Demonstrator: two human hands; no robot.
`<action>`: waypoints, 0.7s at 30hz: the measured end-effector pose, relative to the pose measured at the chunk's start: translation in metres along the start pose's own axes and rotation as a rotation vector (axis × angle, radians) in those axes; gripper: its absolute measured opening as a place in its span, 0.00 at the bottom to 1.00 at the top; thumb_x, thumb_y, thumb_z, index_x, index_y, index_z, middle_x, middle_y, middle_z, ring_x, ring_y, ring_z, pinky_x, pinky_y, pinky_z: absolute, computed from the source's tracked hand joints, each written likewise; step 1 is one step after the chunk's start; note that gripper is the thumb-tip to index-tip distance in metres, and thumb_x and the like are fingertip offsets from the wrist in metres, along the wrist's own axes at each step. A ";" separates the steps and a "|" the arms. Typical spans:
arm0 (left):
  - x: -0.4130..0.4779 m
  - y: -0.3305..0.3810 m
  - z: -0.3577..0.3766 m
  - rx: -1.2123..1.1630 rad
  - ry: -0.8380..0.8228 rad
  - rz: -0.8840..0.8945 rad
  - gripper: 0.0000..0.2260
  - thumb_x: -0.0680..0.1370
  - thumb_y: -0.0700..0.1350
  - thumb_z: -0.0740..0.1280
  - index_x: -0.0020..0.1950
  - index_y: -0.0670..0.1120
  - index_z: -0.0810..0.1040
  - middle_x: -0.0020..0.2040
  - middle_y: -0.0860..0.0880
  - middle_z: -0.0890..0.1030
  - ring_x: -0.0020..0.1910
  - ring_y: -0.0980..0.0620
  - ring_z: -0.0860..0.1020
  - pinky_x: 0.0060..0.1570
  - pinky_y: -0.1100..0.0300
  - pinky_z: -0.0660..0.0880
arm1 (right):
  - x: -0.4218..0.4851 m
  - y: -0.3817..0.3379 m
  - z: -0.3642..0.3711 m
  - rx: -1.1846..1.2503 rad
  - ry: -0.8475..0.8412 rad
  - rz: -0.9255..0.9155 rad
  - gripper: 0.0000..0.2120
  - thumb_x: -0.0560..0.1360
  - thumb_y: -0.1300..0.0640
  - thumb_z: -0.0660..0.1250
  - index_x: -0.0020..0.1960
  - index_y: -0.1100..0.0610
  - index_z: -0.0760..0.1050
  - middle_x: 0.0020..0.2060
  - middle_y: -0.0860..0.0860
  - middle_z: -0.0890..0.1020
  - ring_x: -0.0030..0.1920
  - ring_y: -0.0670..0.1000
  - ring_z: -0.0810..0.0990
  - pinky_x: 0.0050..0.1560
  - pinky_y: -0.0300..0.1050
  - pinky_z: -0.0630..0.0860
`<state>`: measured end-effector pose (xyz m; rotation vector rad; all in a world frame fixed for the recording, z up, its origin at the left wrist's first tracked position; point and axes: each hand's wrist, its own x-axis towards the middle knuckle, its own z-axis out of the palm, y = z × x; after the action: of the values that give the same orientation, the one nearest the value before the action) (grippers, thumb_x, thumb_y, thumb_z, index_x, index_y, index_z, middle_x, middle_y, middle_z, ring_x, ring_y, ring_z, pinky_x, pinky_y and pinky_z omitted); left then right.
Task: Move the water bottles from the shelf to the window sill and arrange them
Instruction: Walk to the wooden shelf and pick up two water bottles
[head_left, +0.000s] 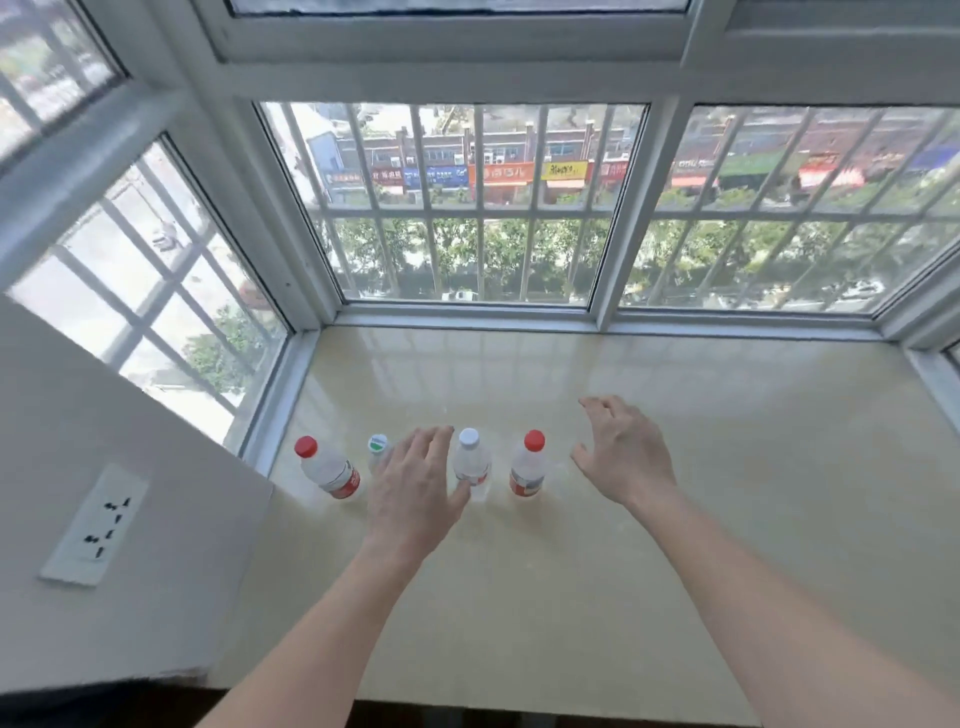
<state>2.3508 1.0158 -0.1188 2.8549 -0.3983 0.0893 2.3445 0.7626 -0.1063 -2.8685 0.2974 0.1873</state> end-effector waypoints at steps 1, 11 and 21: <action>0.005 0.006 -0.015 0.013 0.027 0.023 0.28 0.72 0.56 0.70 0.69 0.47 0.72 0.60 0.50 0.78 0.59 0.47 0.77 0.57 0.51 0.74 | -0.001 -0.005 -0.015 -0.014 0.030 -0.024 0.29 0.74 0.49 0.66 0.74 0.52 0.67 0.67 0.53 0.75 0.63 0.57 0.74 0.63 0.51 0.71; 0.043 0.030 -0.112 0.079 0.217 0.131 0.28 0.77 0.61 0.61 0.74 0.50 0.66 0.68 0.51 0.74 0.68 0.49 0.71 0.67 0.50 0.69 | -0.018 -0.044 -0.101 -0.033 0.251 -0.141 0.27 0.76 0.47 0.64 0.74 0.52 0.68 0.68 0.52 0.75 0.66 0.56 0.74 0.68 0.51 0.70; 0.061 0.061 -0.122 0.055 0.221 0.279 0.25 0.75 0.60 0.63 0.69 0.50 0.73 0.63 0.52 0.79 0.63 0.48 0.75 0.62 0.50 0.72 | -0.041 -0.032 -0.135 -0.060 0.362 -0.078 0.25 0.74 0.49 0.68 0.69 0.52 0.74 0.63 0.54 0.79 0.63 0.58 0.76 0.65 0.54 0.73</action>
<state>2.3896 0.9745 0.0198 2.7825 -0.7528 0.4697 2.3249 0.7654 0.0367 -2.9550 0.2480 -0.3469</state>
